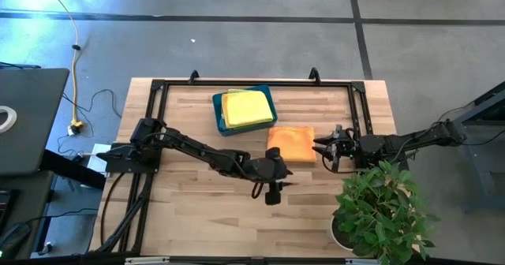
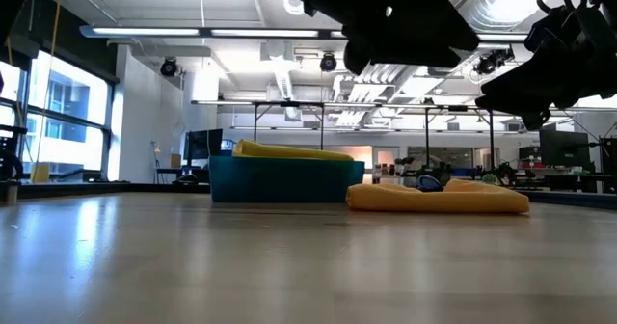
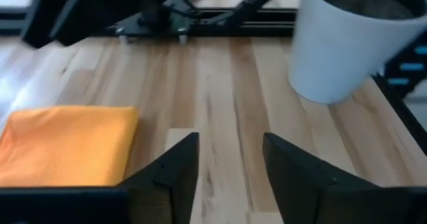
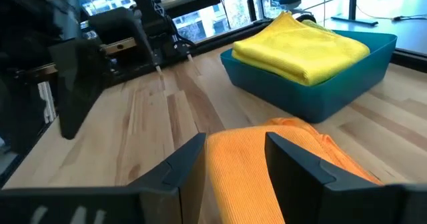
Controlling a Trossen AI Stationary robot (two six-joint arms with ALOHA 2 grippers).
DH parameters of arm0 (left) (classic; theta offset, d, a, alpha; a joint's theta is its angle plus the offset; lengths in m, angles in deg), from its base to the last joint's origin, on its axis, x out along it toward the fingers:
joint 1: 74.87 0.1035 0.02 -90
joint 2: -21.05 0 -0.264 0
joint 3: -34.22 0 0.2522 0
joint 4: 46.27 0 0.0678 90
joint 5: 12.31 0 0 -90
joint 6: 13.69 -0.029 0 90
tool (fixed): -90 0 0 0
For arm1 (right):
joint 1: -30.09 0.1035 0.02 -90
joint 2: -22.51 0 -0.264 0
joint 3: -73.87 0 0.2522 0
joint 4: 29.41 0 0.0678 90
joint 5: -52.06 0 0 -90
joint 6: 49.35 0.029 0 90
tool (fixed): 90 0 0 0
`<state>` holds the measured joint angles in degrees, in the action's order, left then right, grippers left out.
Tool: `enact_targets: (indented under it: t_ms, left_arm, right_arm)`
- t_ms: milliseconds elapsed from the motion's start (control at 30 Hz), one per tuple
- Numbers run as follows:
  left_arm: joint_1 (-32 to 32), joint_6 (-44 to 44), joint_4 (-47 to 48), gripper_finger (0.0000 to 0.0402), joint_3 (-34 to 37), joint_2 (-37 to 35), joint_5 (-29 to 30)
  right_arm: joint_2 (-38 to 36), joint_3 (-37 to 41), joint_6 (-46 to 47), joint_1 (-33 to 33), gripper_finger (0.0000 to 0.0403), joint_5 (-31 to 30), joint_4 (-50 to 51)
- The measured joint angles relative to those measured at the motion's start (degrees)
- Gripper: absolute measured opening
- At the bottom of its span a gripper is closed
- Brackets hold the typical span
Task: Fold microfiber towels
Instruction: Stack the orange microfiber cloth on the yellow microfiber cloth in the blue bin
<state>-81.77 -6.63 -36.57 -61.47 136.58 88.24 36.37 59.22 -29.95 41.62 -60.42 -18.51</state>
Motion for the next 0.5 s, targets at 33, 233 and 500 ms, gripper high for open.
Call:
enact_targets:
  t_ms: [33,233,500]
  left_arm:
    - [-0.23,-1.22,-0.03,0.0160,0.00,0.00,-0.41]
    - [-1.15,-9.07,-1.44,0.0187,0.02,3.84,-1.64]
    - [1.52,-20.19,-7.24,0.0201,0.02,8.65,5.87]
  right_arm:
    - [0.00,0.00,0.02,0.00,0.0146,0.00,0.00]
    - [-0.02,0.00,0.02,0.00,0.0146,0.00,0.01]
    - [0.00,0.00,0.02,0.00,0.0146,-0.01,0.02]
